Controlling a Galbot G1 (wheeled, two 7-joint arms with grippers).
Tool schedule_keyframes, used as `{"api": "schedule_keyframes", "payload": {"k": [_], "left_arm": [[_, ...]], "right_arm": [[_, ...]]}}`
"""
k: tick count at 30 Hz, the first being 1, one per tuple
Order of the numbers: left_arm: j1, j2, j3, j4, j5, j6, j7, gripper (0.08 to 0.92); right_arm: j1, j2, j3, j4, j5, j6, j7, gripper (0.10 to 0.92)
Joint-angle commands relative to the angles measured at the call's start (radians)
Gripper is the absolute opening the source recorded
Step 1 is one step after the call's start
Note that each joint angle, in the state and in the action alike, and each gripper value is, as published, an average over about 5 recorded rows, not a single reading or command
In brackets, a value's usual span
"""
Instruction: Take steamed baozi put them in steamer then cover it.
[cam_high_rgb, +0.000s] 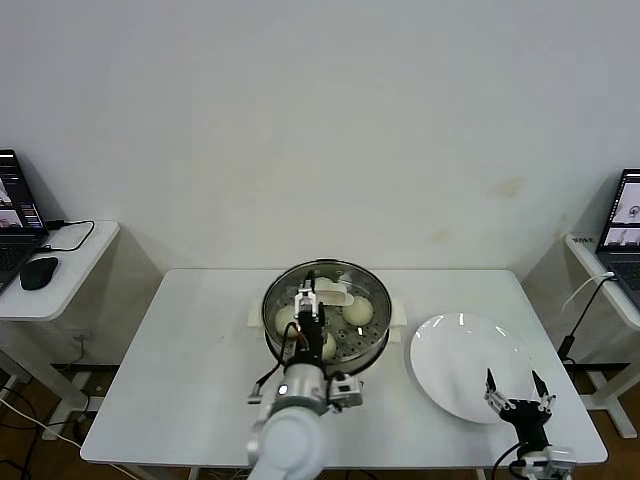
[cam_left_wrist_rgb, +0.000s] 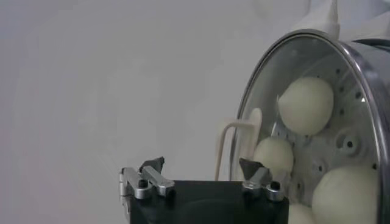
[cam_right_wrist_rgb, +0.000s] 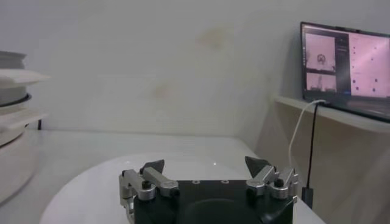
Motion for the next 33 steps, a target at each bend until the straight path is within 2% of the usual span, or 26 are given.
{"api": "schedule_keyframes", "payload": {"k": [1, 4, 8, 14, 18, 22, 29, 33], "left_arm": [[0.127, 0.128, -0.218, -0.332, -0.517, -0.074, -0.096, 0.823], [0.187, 0.154, -0.338, -0.371, -0.734, -0.117, -0.177, 0.823], [0.289, 0.132, -0.519, -0.364, -0.976, -0.259, -0.277, 0.823], [0.465, 0.061, -0.708, -0.268, -1.225, -0.447, -0.313, 0.823], [0.565, 0.047, -0.717, -0.181, -1.320, -0.498, -0.324, 0.823], [0.612, 0.041, -0.691, -0.101, -1.360, -0.473, -0.316, 0.823], [0.633, 0.028, -0.663, -0.093, -1.377, -0.368, -0.271, 0.823], [0.656, 0.042, -0.651, -0.092, -1.342, -0.370, -0.274, 0.823]], "right_arm": [[-0.035, -0.117, -0.093, 0.073, 0.105, -0.085, 0.007, 0.823], [-0.037, -0.185, -0.148, 0.100, 0.138, -0.109, 0.019, 0.823], [-0.027, -0.242, -0.210, 0.129, 0.166, -0.128, 0.041, 0.823], [-0.009, -0.304, -0.298, 0.131, 0.173, -0.137, 0.113, 0.823], [-0.009, -0.301, -0.298, 0.136, 0.199, -0.159, 0.133, 0.823], [-0.023, -0.272, -0.284, 0.136, 0.220, -0.168, 0.134, 0.823], [-0.049, -0.276, -0.284, 0.148, 0.219, -0.184, 0.153, 0.823], [-0.063, -0.274, -0.281, 0.191, 0.248, -0.219, 0.177, 0.823]]}}
